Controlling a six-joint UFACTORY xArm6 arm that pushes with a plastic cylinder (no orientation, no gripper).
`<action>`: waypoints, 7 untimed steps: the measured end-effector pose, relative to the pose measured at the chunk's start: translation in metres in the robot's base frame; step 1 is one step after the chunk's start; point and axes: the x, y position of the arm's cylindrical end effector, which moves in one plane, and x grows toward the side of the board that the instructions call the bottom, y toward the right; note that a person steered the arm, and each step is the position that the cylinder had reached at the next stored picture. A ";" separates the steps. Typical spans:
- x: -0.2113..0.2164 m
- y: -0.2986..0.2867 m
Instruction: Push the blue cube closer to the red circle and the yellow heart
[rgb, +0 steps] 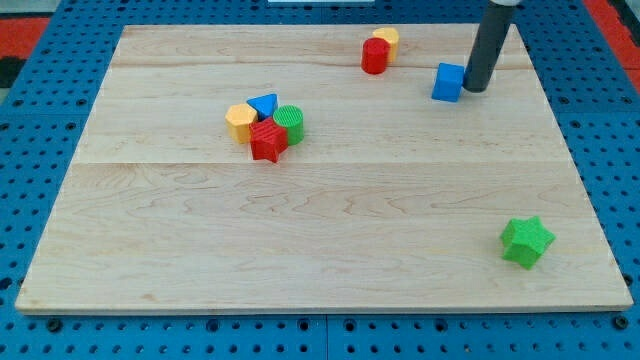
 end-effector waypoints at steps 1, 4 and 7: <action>-0.004 -0.031; 0.021 -0.052; -0.027 -0.087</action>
